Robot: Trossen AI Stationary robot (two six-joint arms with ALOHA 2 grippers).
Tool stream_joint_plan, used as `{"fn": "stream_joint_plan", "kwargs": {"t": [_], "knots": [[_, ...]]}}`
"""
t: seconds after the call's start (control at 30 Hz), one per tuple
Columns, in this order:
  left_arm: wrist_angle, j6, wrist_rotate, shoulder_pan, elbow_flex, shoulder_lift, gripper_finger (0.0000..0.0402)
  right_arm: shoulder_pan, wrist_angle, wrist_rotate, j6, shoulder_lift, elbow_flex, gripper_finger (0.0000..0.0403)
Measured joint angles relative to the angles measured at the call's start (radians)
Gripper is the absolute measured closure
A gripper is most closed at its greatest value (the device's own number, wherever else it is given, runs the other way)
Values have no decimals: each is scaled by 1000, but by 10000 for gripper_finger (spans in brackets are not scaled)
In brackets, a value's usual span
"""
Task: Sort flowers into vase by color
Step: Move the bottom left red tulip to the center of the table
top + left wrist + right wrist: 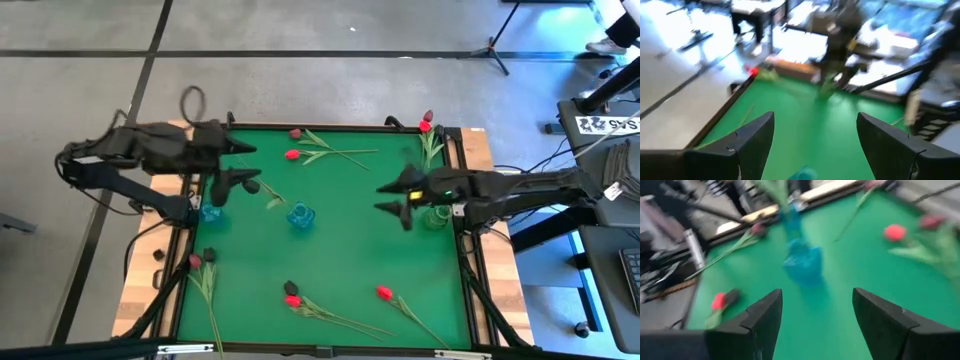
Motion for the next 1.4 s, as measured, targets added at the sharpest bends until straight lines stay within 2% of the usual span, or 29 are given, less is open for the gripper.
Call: {"fn": "stream_joint_plan", "kwargs": {"t": [0.13,0.4,0.7,0.93,1.0,1.1,1.3,1.4], "knots": [[38,-2,63,-48,21,-28,131,91,181,11,-4,177,18,171],[58,-22,97,-151,21,-66,136,235,185,123,-53,441,182,172],[187,-76,159,-304,21,-50,137,399,182,259,-58,596,287,172],[272,-168,153,-436,21,-12,137,507,222,295,-59,688,330,172],[279,-207,131,-474,21,-2,137,527,259,311,-56,713,335,172],[281,-261,44,-529,21,15,137,542,329,310,-28,748,335,172],[283,-323,-101,-604,21,42,137,539,505,220,52,835,336,172],[285,-359,-150,-616,21,60,137,540,602,257,40,908,336,172]]}}
